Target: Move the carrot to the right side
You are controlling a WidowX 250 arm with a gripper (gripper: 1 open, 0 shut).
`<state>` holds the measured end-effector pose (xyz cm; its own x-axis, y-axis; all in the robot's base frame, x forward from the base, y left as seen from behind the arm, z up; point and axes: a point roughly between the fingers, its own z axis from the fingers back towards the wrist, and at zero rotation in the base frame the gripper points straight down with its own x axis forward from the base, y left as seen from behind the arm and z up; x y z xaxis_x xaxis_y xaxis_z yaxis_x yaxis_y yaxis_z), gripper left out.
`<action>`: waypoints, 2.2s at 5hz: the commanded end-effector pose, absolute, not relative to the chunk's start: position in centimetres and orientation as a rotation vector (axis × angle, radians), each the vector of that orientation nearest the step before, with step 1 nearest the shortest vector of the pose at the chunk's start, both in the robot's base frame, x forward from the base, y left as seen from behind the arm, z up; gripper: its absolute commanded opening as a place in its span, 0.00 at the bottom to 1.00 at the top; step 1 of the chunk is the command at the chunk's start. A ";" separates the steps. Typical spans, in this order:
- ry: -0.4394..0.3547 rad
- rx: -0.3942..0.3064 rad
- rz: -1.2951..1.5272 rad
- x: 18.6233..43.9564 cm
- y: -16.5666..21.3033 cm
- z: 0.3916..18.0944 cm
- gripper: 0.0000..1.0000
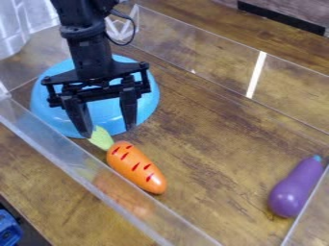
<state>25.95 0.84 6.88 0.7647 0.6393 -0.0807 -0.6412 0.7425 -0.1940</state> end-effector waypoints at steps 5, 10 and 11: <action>-0.049 -0.205 0.750 30.8 1.1 4.0 1.00; -0.073 -0.198 0.833 32.2 4.5 2.6 0.00; -0.081 -0.194 0.869 31.8 4.4 2.8 0.00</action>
<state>31.62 4.06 2.03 0.6578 0.7522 -0.0392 -0.7441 0.6408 -0.1888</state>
